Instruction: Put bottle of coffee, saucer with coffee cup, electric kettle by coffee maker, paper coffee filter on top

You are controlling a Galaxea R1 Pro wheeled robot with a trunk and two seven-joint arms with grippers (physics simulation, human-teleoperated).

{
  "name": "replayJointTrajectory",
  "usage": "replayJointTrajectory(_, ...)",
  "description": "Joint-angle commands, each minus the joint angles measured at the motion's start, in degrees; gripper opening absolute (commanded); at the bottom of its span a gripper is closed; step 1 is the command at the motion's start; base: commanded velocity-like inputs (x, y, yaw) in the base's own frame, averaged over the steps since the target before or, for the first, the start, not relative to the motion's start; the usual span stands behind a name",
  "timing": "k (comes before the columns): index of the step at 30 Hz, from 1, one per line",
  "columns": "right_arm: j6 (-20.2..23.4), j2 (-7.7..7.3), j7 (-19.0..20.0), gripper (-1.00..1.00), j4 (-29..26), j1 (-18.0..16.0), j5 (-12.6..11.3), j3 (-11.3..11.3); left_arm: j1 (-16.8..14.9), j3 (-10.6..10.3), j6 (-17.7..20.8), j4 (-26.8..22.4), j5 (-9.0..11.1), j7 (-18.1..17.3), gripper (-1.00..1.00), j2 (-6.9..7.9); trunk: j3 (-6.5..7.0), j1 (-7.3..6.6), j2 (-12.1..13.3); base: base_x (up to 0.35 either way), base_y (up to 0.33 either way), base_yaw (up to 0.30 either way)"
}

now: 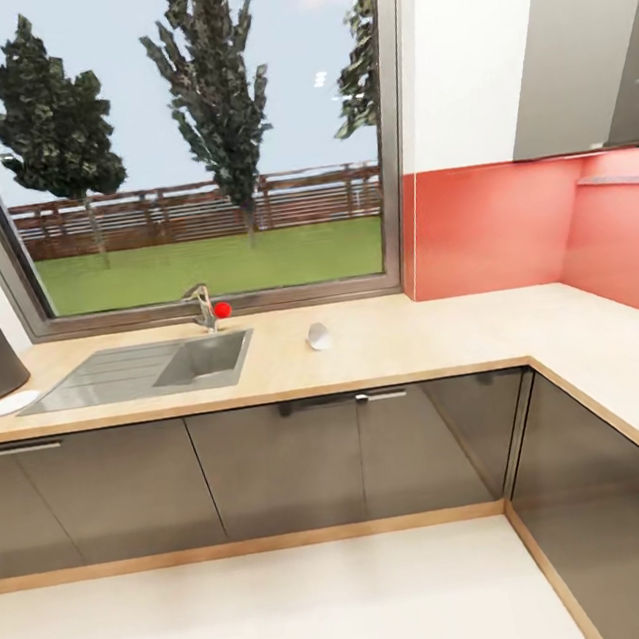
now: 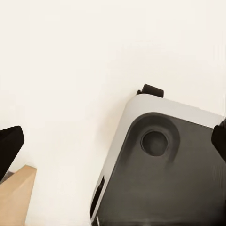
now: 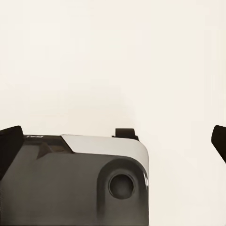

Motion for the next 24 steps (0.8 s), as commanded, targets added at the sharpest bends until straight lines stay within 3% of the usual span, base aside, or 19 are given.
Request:
replayJointTrajectory(1,-0.2,0.00,0.0,1.00,0.0,0.0,0.0,0.0,0.0,0.5,0.1,0.0,0.1,0.3,1.00,-0.02,0.12,-0.22,0.4,0.000,0.000,0.000)
replayJointTrajectory(4,-0.3,-0.09,0.1,1.00,-0.1,0.0,0.0,-0.1,-0.1,0.5,0.6,-0.2,0.1,0.8,1.00,-0.09,0.66,-0.88,1.6,0.000,0.000,0.000)
replayJointTrajectory(11,-0.3,0.05,0.0,1.00,-0.1,0.0,-0.4,-0.2,-0.2,0.5,0.9,-7.1,0.2,1.1,1.00,-0.11,1.92,-2.42,4.4,0.000,0.000,0.000)
replayJointTrajectory(24,-0.3,-0.01,0.0,1.00,-0.1,0.0,-0.5,-0.3,-0.2,0.3,0.8,-7.2,0.1,0.7,1.00,-0.07,4.25,-5.28,9.6,0.000,0.000,0.000)
